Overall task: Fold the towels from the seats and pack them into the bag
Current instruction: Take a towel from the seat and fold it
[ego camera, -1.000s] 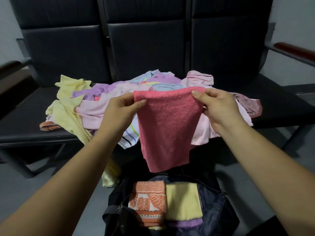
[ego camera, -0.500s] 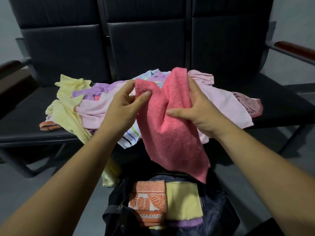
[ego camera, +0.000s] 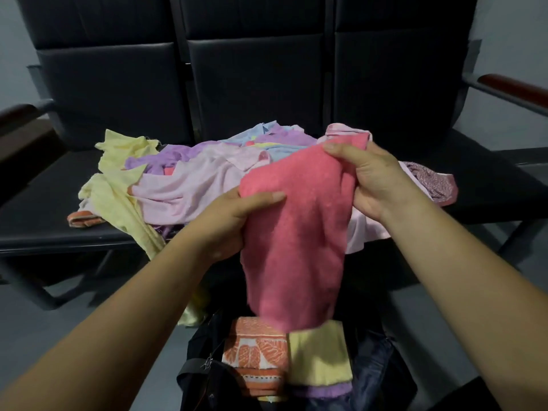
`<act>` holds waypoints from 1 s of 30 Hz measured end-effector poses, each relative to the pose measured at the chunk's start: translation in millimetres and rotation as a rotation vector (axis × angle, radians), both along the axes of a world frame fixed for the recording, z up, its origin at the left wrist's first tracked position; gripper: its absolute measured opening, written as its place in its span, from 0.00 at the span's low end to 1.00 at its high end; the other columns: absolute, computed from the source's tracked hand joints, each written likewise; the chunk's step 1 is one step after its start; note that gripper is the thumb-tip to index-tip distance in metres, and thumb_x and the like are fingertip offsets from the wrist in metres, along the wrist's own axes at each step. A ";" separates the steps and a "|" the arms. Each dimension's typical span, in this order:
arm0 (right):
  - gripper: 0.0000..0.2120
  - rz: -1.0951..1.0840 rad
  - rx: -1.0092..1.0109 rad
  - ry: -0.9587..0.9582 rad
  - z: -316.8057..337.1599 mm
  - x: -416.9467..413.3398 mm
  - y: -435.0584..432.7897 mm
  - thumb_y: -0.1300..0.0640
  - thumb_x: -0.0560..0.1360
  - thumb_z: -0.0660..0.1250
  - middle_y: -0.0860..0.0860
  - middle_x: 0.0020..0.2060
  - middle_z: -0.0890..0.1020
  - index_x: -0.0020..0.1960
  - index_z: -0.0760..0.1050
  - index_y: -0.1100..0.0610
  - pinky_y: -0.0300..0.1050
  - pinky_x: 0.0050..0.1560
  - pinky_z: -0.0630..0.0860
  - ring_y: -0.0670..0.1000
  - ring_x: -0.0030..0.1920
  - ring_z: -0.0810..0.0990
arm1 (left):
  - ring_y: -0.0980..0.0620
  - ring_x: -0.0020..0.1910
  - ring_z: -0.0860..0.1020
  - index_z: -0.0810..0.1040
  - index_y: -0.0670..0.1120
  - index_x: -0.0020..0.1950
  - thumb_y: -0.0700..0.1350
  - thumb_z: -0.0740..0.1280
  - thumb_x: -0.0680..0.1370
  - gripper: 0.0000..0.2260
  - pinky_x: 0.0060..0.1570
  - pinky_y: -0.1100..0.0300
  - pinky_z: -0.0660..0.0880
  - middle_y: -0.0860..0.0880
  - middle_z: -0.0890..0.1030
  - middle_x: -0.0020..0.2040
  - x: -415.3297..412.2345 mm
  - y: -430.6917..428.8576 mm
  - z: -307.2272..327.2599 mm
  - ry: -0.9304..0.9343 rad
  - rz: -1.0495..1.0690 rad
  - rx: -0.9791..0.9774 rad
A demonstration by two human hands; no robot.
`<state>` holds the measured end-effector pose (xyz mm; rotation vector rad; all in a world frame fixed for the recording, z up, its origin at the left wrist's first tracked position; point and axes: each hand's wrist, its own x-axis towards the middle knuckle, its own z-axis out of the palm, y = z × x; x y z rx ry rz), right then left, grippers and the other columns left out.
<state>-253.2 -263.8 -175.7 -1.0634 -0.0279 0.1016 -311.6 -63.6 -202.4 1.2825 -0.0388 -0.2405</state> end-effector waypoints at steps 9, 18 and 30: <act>0.25 0.394 -0.002 0.060 -26.4 -11.3 -1.5 0.50 0.75 0.69 0.54 0.59 0.84 0.71 0.74 0.53 0.46 0.55 0.82 0.52 0.57 0.84 | 0.45 0.53 0.84 0.79 0.39 0.63 0.43 0.72 0.72 0.20 0.53 0.50 0.82 0.41 0.85 0.54 7.1 -1.3 9.7 0.037 0.243 -0.252; 0.18 0.115 -0.228 -0.143 -32.8 -0.5 -9.0 0.65 0.68 0.77 0.57 0.53 0.86 0.57 0.83 0.54 0.41 0.50 0.80 0.52 0.51 0.85 | 0.46 0.52 0.85 0.81 0.38 0.56 0.42 0.73 0.70 0.16 0.48 0.58 0.82 0.43 0.86 0.51 15.9 45.5 4.3 -0.050 0.080 0.243; 0.27 0.099 -0.624 -0.292 -35.0 5.3 -27.5 0.60 0.65 0.78 0.52 0.62 0.81 0.62 0.79 0.48 0.54 0.64 0.78 0.52 0.62 0.82 | 0.51 0.52 0.85 0.83 0.42 0.59 0.36 0.73 0.73 0.15 0.55 0.61 0.80 0.47 0.87 0.50 11.2 42.5 0.9 -0.264 0.160 0.462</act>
